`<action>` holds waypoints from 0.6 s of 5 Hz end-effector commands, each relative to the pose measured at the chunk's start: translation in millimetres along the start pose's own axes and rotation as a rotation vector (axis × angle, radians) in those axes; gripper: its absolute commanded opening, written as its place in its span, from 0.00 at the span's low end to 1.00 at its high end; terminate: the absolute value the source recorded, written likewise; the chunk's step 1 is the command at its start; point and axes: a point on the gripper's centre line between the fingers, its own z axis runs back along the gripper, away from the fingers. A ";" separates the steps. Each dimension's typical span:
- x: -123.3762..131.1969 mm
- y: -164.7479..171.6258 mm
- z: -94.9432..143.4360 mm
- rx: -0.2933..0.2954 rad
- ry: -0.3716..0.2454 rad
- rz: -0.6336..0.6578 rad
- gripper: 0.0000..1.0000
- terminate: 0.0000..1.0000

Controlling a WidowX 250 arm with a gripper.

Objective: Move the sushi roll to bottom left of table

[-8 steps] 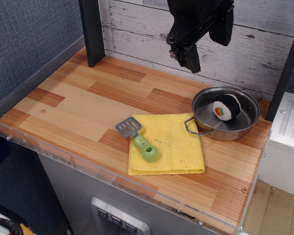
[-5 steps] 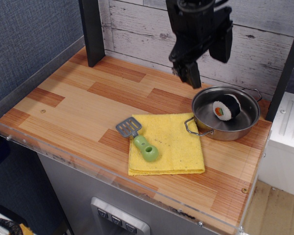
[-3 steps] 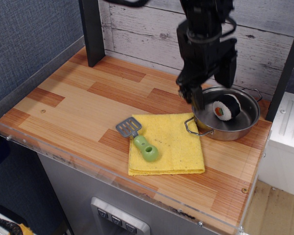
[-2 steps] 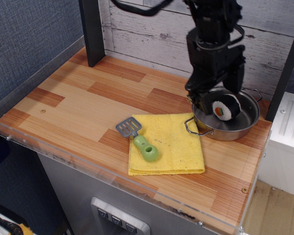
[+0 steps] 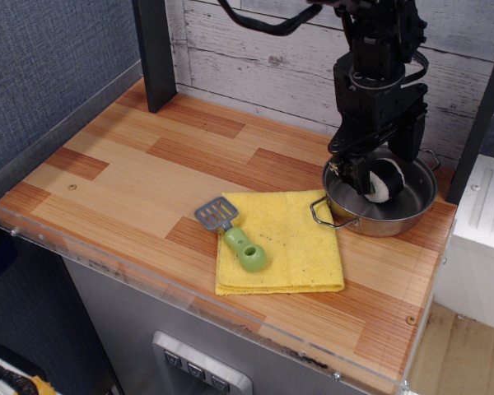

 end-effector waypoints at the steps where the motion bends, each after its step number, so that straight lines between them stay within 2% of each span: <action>1: -4.8 -10.3 -3.2 -0.002 -0.009 -0.022 1.00 0.00; 2: -6.7 -6.6 -7.3 0.015 -0.016 -0.022 0.00 0.00; 3: -6.7 -4.2 -6.4 0.010 -0.031 -0.014 0.00 0.00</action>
